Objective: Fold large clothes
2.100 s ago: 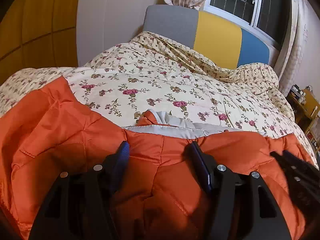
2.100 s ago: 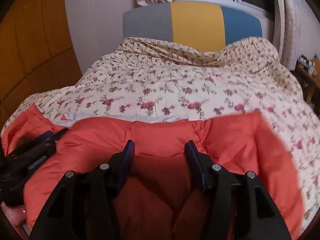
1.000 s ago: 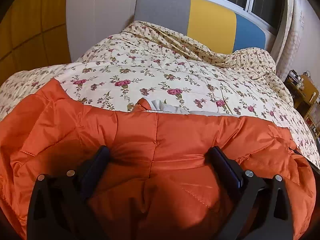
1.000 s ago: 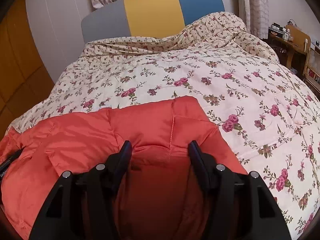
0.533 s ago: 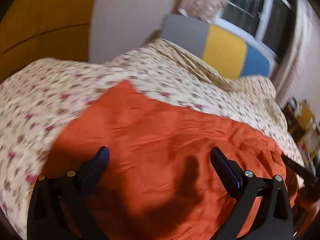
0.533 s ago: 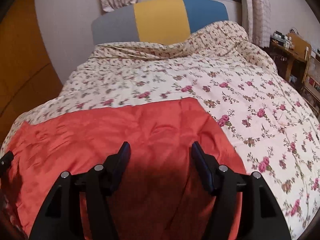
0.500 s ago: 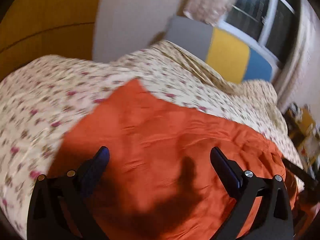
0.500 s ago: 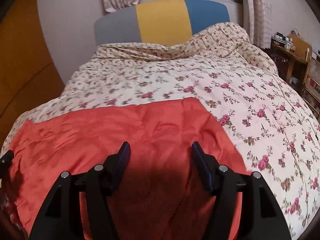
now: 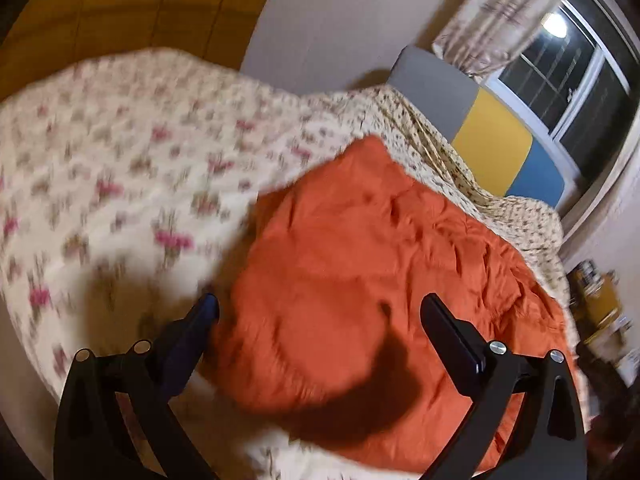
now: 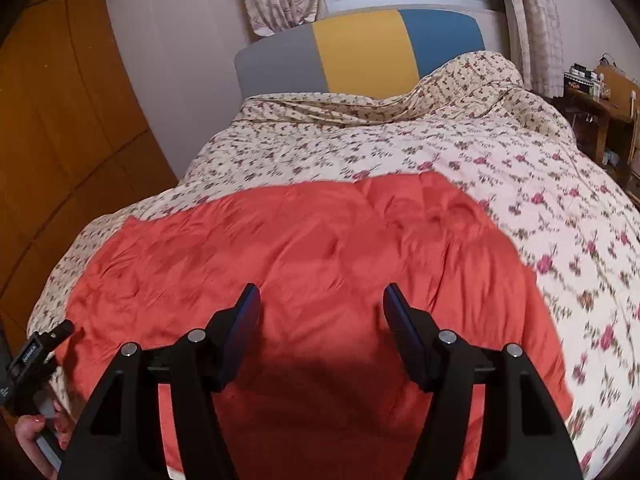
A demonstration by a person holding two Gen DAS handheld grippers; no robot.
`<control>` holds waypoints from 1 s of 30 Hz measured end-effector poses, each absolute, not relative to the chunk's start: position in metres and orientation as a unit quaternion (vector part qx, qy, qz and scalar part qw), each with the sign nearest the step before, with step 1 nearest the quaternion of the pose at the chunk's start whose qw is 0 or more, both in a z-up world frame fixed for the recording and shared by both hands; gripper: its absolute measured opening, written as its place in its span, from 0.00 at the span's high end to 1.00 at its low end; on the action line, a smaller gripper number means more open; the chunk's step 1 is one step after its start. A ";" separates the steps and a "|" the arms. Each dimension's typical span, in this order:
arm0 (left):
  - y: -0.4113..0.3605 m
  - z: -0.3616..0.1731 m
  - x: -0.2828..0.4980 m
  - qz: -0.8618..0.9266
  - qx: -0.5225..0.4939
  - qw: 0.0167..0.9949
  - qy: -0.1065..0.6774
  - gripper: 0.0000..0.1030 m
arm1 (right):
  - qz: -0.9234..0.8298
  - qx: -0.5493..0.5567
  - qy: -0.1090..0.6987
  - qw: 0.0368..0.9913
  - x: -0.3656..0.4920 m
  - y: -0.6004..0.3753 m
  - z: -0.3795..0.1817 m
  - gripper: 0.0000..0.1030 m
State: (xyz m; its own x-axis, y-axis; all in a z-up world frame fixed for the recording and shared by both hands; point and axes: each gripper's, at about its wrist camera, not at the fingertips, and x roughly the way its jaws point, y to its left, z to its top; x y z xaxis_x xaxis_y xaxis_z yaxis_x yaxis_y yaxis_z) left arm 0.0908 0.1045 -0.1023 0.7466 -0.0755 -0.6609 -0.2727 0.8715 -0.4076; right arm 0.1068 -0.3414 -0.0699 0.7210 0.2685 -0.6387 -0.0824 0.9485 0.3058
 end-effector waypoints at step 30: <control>0.094 -0.135 0.017 -0.041 -0.390 0.861 0.324 0.16 | 0.170 0.044 0.380 0.908 0.073 -0.269 -0.133 0.70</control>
